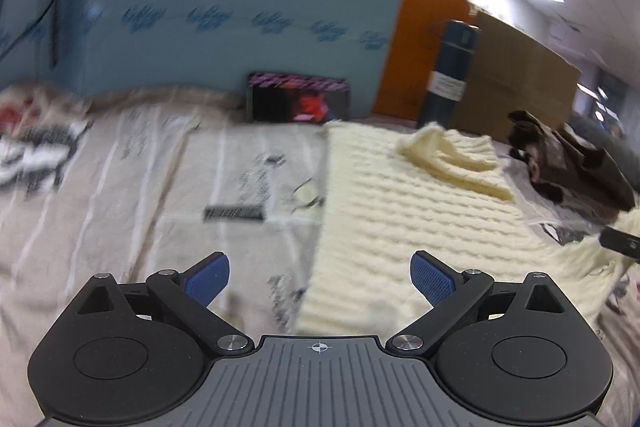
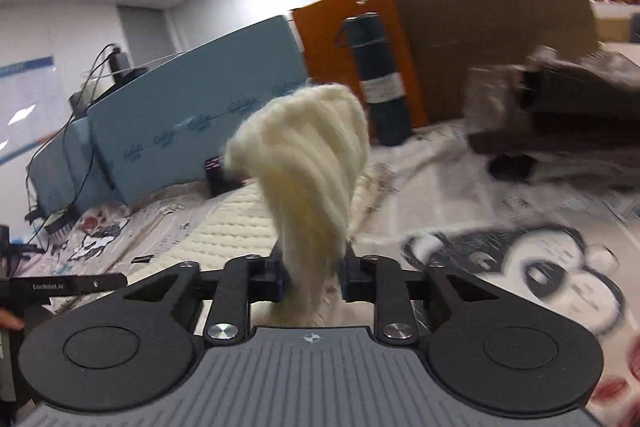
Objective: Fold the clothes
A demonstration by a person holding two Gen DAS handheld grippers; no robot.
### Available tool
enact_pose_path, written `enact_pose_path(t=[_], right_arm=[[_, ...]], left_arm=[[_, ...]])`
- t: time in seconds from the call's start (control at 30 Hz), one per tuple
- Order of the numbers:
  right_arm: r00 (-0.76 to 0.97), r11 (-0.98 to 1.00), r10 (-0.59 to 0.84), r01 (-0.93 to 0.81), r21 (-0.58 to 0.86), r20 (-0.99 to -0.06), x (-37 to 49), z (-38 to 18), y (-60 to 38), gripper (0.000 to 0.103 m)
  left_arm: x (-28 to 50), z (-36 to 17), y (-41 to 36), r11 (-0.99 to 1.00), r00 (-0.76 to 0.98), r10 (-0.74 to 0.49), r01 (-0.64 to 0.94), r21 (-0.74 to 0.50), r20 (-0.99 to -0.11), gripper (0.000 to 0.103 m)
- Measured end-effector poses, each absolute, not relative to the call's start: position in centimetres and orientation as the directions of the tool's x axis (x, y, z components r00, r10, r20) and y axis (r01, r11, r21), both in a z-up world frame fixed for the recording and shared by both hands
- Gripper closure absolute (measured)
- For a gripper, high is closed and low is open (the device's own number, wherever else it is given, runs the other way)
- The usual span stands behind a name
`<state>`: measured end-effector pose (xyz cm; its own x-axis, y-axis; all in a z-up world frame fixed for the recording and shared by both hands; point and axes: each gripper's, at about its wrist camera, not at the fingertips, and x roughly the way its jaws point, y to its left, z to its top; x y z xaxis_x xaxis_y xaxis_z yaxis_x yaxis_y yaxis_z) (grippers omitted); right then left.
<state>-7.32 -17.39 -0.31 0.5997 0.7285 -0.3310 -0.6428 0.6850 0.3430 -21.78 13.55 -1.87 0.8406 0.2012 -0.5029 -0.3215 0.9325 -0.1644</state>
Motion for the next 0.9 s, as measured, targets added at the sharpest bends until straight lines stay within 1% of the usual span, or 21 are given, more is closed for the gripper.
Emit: enact_pose_path(t=[0.03,0.07,0.1,0.17,0.2,0.33,0.4,0.43,0.5,0.53,0.67,0.83,0.87,0.9], right_arm=[[0.617,0.703,0.712,-0.622,0.346,-0.337,-7.7,-0.5,-18.3,0.044],[0.635,0.72,0.694,-0.599,0.35,-0.34,-8.0,-0.7,-19.2,0.036],[0.655,0.737,0.675,-0.576,0.354,-0.34,-8.2,-0.8,-20.0,0.025],[0.698,0.768,0.634,-0.521,0.372,-0.333,-8.4,-0.8,-21.7,0.023],[0.72,0.782,0.612,-0.491,0.383,-0.327,-8.3,-0.6,-22.4,0.019],[0.753,0.805,0.578,-0.463,0.37,-0.313,-6.8,0.9,-22.7,0.017],[0.739,0.794,0.601,-0.508,0.335,-0.304,-5.9,2.1,-20.7,0.015],[0.718,0.774,0.63,-0.546,0.321,-0.298,-5.5,2.8,-19.3,0.011],[0.66,0.719,0.695,-0.636,0.281,-0.285,-4.6,4.1,-15.9,0.004],[0.633,0.694,0.719,-0.674,0.251,-0.288,-4.0,4.6,-13.9,0.003],[0.574,0.639,0.737,-0.764,0.09,-0.356,-1.6,5.6,-5.3,0.003],[0.587,0.628,0.671,-0.775,-0.074,-0.453,1.7,3.5,3.0,0.003],[0.585,0.619,0.668,-0.78,-0.092,-0.46,2.1,2.9,3.9,0.004],[0.582,0.614,0.663,-0.783,-0.103,-0.47,2.6,2.3,4.7,0.008]], left_arm=[[-21.5,-1.5,13.2,0.941,0.846,0.199,-0.306,-0.145,-0.494,0.004],[-21.1,-1.1,12.9,0.948,0.851,0.194,-0.29,-0.13,-0.488,0.004],[-20.6,-0.8,12.6,0.954,0.854,0.19,-0.276,-0.113,-0.484,0.004],[-19.7,-0.3,11.9,0.966,0.858,0.183,-0.248,-0.076,-0.479,0.004],[-19.3,-0.2,11.5,0.971,0.86,0.176,-0.231,-0.057,-0.479,0.004],[-17.3,-0.4,9.8,0.988,0.851,0.153,-0.147,0.052,-0.503,0.004],[-16.2,-0.7,9.0,0.989,0.841,0.143,-0.1,0.108,-0.523,0.004],[-15.6,-1.1,8.8,0.989,0.83,0.132,-0.074,0.127,-0.542,0.004],[-15.0,-1.9,8.8,0.99,0.815,0.118,-0.056,0.127,-0.567,0.004],[-14.7,-2.4,8.8,0.991,0.808,0.112,-0.047,0.126,-0.579,0.004],[-15.3,-2.9,9.6,0.995,0.822,0.081,-0.039,0.087,-0.564,0.004],[-15.5,-3.1,11.3,0.999,0.83,0.038,-0.047,-0.003,-0.556,0.003],[-15.6,-3.1,11.5,0.998,0.832,0.034,-0.052,-0.017,-0.554,0.003],[-15.6,-3.1,11.7,0.998,0.833,0.031,-0.057,-0.03,-0.552,0.003]])
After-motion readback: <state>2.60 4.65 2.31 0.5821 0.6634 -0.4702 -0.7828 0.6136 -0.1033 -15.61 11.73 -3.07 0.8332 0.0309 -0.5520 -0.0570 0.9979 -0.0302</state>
